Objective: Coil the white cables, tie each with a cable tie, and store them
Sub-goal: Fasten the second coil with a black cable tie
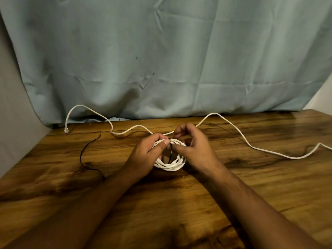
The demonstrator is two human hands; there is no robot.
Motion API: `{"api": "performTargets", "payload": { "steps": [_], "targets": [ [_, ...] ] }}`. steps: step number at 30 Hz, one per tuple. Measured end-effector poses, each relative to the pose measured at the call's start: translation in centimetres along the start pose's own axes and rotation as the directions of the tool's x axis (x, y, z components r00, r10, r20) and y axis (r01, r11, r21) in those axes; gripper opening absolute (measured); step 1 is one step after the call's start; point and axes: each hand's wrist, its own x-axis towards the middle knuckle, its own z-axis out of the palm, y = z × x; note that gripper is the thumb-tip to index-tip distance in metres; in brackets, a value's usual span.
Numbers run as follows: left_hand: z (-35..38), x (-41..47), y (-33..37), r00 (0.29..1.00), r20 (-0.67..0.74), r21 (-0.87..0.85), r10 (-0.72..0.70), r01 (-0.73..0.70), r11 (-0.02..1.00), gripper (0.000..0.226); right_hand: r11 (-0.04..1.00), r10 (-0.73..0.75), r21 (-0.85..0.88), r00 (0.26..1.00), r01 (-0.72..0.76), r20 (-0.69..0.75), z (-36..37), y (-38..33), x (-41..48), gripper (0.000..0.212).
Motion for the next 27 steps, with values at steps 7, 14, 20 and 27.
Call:
{"api": "performTargets", "payload": {
  "steps": [7, 14, 20, 27],
  "targets": [
    [0.1, -0.2, -0.1, 1.0, 0.014, 0.015, -0.016, 0.016, 1.0, 0.021, 0.984, -0.148, -0.094, 0.987, 0.153, 0.062, -0.4, -0.2, 0.4, 0.01],
    [0.1, -0.4, -0.2, 0.995, 0.036, 0.346, 0.092, -0.099, 0.933, 0.017, 0.998, 0.01, 0.06, 0.998, -0.013, 0.059, -0.7, -1.1, 0.2, 0.021],
    [0.0, -0.4, -0.2, 0.973, 0.05, 0.62, 0.225, -0.207, 0.757, 0.039, 0.968, 0.158, 0.183, 0.984, -0.17, 0.079, -0.4, -1.2, 0.0, 0.028],
    [0.2, -0.9, 0.5, 0.955, 0.083, 0.671, 0.284, -0.264, 0.693, 0.041, 0.875, 0.315, 0.323, 0.931, -0.361, 0.187, -0.9, -1.2, 0.3, 0.021]
  ]
}}
